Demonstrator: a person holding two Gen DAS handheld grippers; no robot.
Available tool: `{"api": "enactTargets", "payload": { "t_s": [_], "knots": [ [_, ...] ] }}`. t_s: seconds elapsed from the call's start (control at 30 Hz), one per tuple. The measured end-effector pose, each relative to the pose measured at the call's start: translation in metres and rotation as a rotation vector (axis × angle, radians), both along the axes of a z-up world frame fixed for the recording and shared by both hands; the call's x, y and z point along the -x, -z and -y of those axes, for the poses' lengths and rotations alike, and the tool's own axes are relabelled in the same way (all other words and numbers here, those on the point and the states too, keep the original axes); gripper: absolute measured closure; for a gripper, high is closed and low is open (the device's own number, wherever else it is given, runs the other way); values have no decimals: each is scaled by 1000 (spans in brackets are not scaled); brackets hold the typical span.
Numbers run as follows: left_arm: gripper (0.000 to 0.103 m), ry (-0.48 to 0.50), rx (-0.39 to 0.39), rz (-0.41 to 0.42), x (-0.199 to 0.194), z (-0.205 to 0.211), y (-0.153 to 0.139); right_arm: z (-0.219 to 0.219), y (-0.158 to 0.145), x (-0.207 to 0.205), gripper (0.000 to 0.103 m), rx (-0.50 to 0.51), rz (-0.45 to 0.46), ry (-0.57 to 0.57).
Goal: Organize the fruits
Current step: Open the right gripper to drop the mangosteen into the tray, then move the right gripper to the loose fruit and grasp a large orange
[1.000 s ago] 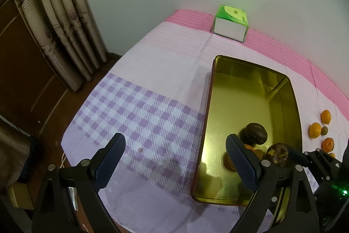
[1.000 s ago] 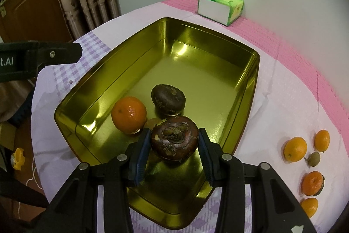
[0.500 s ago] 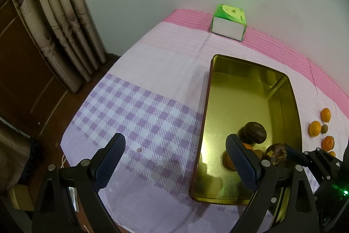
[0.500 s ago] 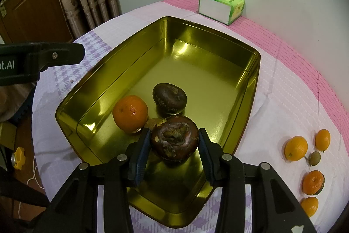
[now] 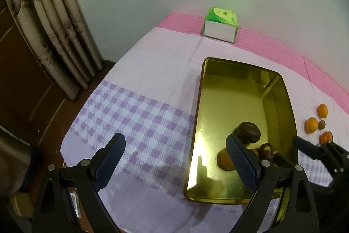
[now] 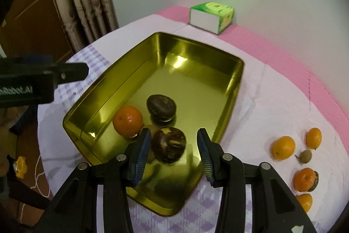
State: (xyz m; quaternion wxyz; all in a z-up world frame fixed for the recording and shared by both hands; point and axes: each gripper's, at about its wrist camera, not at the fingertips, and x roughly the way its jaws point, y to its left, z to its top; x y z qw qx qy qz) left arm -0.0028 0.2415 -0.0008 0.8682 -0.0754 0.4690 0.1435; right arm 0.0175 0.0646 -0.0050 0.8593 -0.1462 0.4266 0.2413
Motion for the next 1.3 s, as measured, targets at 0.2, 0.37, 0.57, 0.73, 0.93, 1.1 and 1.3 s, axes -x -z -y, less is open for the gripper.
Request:
{"api": "enactTargets", "payload": {
  "t_s": [0.2, 0.37, 0.57, 0.73, 0.93, 1.1, 1.3],
  "knots": [
    [10, 2, -2, 0, 0, 1, 0, 36, -13, 5, 61, -6, 43, 71],
    [10, 4, -4, 0, 0, 1, 0, 87, -18, 8, 59, 0, 63, 172],
    [10, 17, -14, -5, 1, 2, 0, 148, -10, 3, 59, 19, 36, 280],
    [10, 22, -13, -11, 1, 3, 2, 189, -2, 4, 58, 39, 18, 302],
    [10, 39, -27, -10, -1, 8, 4, 213, 11, 0, 58, 39, -19, 278],
    [10, 69, -34, -8, -3, 16, 6, 212, 21, -3, 58, 42, -31, 220],
    [10, 103, -60, 2, -4, 27, 4, 209, 33, -7, 58, 46, -36, 184]
  ]
}}
